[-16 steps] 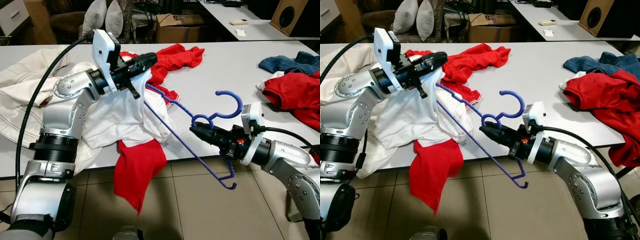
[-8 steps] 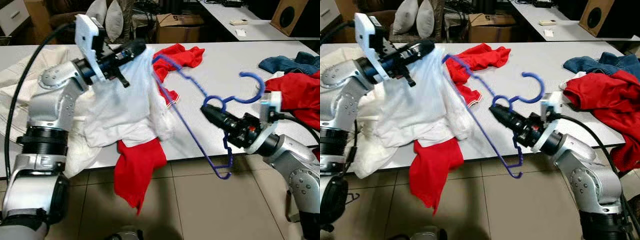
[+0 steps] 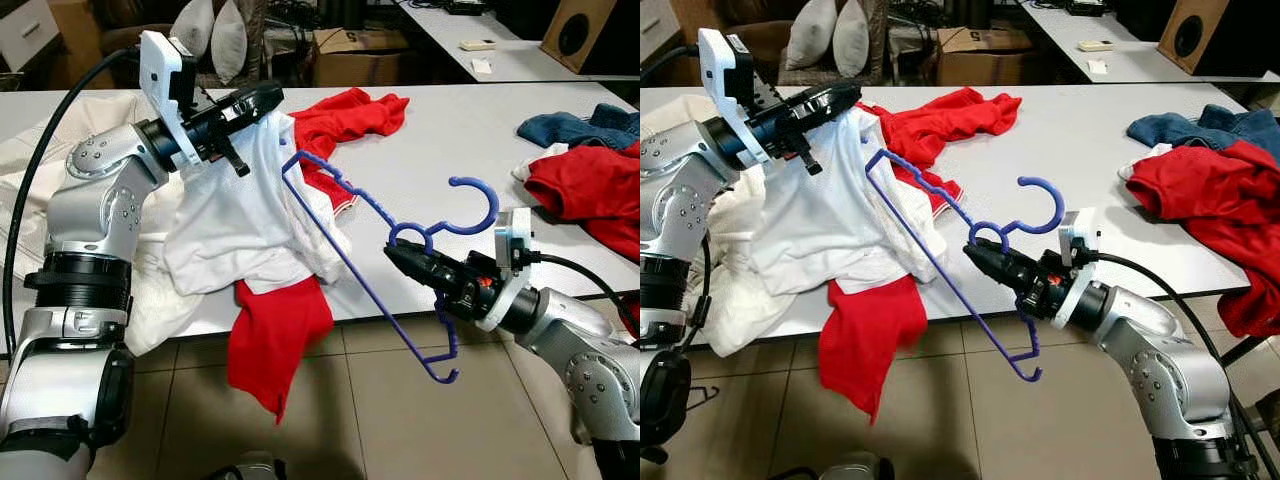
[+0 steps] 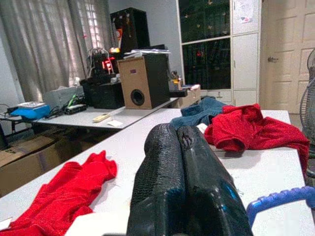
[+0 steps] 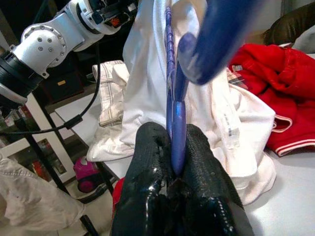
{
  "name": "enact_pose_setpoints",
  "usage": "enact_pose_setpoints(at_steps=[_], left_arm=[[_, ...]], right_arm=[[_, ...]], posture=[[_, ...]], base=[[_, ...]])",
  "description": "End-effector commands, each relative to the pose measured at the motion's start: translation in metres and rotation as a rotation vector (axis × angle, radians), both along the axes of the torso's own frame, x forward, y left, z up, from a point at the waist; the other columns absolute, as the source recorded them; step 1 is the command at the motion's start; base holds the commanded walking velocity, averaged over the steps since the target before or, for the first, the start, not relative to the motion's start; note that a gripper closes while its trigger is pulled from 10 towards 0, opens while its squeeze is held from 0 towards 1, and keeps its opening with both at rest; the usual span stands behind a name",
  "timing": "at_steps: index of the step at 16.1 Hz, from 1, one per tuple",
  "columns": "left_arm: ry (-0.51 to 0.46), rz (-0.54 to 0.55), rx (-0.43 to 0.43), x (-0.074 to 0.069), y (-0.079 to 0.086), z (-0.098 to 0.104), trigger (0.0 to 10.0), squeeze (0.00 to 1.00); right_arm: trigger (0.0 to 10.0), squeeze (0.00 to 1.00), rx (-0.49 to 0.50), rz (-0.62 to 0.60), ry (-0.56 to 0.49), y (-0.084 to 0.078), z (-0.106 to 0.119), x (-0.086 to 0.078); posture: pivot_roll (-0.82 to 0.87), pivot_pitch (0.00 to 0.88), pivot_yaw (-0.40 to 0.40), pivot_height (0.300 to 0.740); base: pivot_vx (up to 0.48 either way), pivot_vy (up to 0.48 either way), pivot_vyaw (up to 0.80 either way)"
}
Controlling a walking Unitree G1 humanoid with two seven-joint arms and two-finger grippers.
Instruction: Hang hanger
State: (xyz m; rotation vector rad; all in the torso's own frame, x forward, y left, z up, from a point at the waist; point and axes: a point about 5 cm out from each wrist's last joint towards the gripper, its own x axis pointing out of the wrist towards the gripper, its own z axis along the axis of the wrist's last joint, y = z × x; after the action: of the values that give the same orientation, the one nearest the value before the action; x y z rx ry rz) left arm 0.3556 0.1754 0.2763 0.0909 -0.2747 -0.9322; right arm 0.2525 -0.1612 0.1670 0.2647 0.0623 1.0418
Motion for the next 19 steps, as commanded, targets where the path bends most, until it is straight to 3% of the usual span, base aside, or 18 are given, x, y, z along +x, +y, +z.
enact_pose_setpoints(at_steps=[1, 4, 7, 10, 11, 15, 19], left_arm=[[-0.037, -0.044, 0.022, -0.002, -0.008, 0.011, 0.0, 0.0], [-0.028, -0.08, 0.025, -0.005, -0.006, 0.012, 0.0, 0.0], [0.03, -0.138, 0.05, -0.007, -0.013, 0.0, 0.0, 0.0], [0.073, -0.036, 0.05, 0.005, -0.023, -0.018, 0.0, 0.0], [0.1, 0.036, 0.064, 0.009, -0.028, -0.032, 0.0, 0.0], [0.142, 0.165, 0.076, 0.013, -0.035, -0.05, 0.0, 0.0], [0.152, 0.142, 0.023, 0.01, -0.043, -0.051, 0.0, 0.0]], right_arm=[[10.0, 0.0, -0.02, -0.003, -0.022, -0.003, 0.002, 0.001], [10.0, 0.0, -0.038, -0.033, -0.024, -0.013, 0.001, -0.003], [10.0, 0.0, -0.098, -0.117, -0.033, -0.019, -0.005, 0.009], [10.0, 0.0, -0.08, -0.014, -0.046, -0.008, 0.0, 0.013], [10.0, 0.0, -0.078, 0.056, -0.047, -0.002, 0.002, 0.011], [10.0, 0.0, -0.08, 0.086, -0.047, -0.005, 0.004, 0.006], [10.0, 0.0, -0.121, 0.065, -0.006, -0.01, -0.007, 0.008]], posture=[[0.07, 0.0, -0.011, 0.74], [0.07, 0.0, -0.007, 0.74], [0.07, 0.0, 0.0, 0.74], [0.07, 0.0, -0.002, 0.74], [0.07, 0.0, -0.01, 0.74], [0.07, 0.0, -0.019, 0.74], [0.07, 0.0, -0.016, 0.74]], base=[[0.0, 0.0, 0.0], [0.0, 0.0, 0.0], [0.0, 0.0, 0.0], [0.0, 0.0, 0.0], [0.0, 0.0, 0.0], [0.0, 0.0, 0.0], [0.0, 0.0, 0.0]])
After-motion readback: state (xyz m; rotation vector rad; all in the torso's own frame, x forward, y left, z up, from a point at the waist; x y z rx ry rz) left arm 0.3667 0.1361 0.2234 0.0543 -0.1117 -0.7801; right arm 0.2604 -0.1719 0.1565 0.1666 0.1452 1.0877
